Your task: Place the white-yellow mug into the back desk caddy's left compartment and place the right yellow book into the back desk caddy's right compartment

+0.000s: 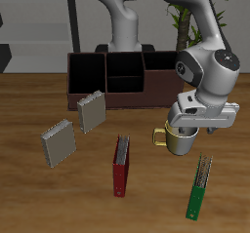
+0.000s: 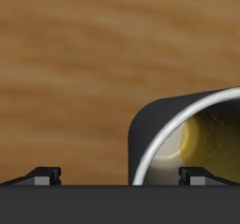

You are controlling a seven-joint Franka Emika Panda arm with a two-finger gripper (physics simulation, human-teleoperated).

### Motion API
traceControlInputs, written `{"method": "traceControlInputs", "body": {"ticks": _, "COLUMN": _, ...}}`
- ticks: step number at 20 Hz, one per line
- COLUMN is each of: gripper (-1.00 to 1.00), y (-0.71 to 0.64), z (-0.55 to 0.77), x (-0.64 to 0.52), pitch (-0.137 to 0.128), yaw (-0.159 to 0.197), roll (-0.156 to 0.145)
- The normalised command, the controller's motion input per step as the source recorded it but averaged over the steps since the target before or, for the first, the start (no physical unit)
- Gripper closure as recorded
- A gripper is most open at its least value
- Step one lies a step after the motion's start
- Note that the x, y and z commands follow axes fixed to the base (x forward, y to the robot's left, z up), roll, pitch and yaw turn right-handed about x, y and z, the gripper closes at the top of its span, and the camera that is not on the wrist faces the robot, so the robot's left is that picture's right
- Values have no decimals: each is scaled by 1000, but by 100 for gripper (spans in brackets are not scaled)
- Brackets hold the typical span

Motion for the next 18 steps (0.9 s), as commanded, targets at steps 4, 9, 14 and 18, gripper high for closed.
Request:
{"method": "traceControlInputs", "body": {"ticks": 4, "gripper": 100, "y": -73, "z": -245, "x": -16, "pitch": 44, "yaw": 9, "roll": -5}}
{"method": "traceControlInputs", "body": {"ticks": 9, "gripper": 100, "y": -122, "z": 102, "x": -55, "pitch": 10, "yaw": -4, "roll": -7}}
{"method": "traceControlInputs", "body": {"ticks": 14, "gripper": 100, "y": -226, "z": 415, "x": -52, "pitch": -46, "yaw": 18, "roll": -28}}
{"method": "traceControlInputs", "body": {"ticks": 18, "gripper": 100, "y": -410, "z": 611, "x": -53, "pitch": -39, "yaw": 6, "roll": -72}}
